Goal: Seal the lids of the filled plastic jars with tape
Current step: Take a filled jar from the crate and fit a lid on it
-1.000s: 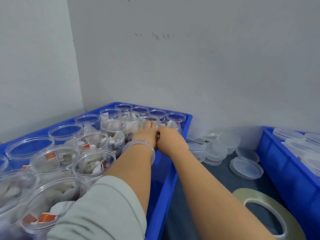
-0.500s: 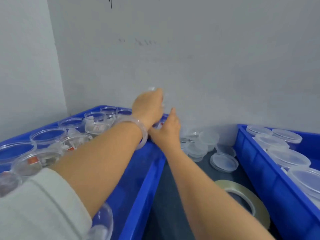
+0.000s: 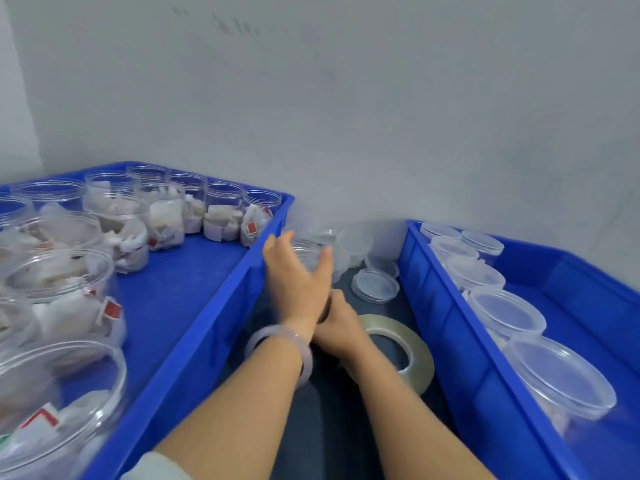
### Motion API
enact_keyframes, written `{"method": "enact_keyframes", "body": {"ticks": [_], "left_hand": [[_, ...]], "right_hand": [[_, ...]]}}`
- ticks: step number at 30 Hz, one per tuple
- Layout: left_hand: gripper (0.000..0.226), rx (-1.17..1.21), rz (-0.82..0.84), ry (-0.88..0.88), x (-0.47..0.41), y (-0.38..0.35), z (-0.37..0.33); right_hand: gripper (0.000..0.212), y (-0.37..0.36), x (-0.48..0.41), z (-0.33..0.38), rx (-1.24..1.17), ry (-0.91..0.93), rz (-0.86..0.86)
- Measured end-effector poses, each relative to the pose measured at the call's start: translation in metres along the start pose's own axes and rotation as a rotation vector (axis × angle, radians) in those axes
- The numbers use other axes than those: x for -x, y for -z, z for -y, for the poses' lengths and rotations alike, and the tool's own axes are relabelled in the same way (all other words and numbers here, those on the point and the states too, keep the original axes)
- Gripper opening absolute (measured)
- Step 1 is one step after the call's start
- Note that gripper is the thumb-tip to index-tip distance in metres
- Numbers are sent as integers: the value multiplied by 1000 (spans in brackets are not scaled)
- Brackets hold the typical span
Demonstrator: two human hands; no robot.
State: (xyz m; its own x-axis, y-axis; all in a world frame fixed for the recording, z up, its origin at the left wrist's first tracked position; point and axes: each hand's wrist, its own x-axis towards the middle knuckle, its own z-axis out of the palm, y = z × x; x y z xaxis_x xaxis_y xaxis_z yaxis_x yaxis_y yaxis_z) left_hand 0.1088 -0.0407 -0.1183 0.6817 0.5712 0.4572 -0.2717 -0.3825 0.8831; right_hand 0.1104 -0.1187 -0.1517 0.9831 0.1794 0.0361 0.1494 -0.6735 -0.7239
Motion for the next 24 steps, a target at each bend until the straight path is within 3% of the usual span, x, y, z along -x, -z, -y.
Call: {"method": "enact_keyframes", "body": {"ticks": [2, 4, 5, 7, 9, 12, 14, 16, 18, 20, 21, 23, 24], "left_hand": [[55, 90, -44, 50, 4, 5, 14], [56, 186, 2, 50, 9, 9, 21], [56, 244, 50, 39, 10, 10, 23], [50, 368, 126, 21, 11, 11, 27], [43, 412, 169, 7, 10, 10, 32], [57, 411, 195, -9, 13, 9, 39], [75, 376, 180, -25, 16, 8, 41], [76, 371, 174, -20, 18, 7, 43], [73, 386, 191, -16, 18, 8, 45], [59, 412, 208, 27, 15, 8, 47], [56, 417, 212, 65, 14, 7, 47], [59, 438, 224, 139, 14, 4, 50], [61, 445, 225, 163, 15, 5, 50]], "right_hand": [[52, 12, -9, -4, -160, -17, 125], [28, 32, -22, -6, -224, -42, 110], [26, 43, -32, -15, -173, -53, 9], [42, 61, -50, -36, 204, -103, -209], [52, 61, -56, -55, 384, -167, -244], [26, 46, -57, -72, 289, -185, -385], [23, 43, -54, -75, 247, -139, -450], [24, 44, -51, -75, 215, -88, -467], [28, 47, -50, -69, -43, -24, -615], [37, 54, -43, -53, -587, -36, -823], [39, 59, -38, -43, -876, -78, -834], [34, 64, -36, -21, -1258, -166, -540], [28, 63, -32, -10, -1231, -168, -351]]}}
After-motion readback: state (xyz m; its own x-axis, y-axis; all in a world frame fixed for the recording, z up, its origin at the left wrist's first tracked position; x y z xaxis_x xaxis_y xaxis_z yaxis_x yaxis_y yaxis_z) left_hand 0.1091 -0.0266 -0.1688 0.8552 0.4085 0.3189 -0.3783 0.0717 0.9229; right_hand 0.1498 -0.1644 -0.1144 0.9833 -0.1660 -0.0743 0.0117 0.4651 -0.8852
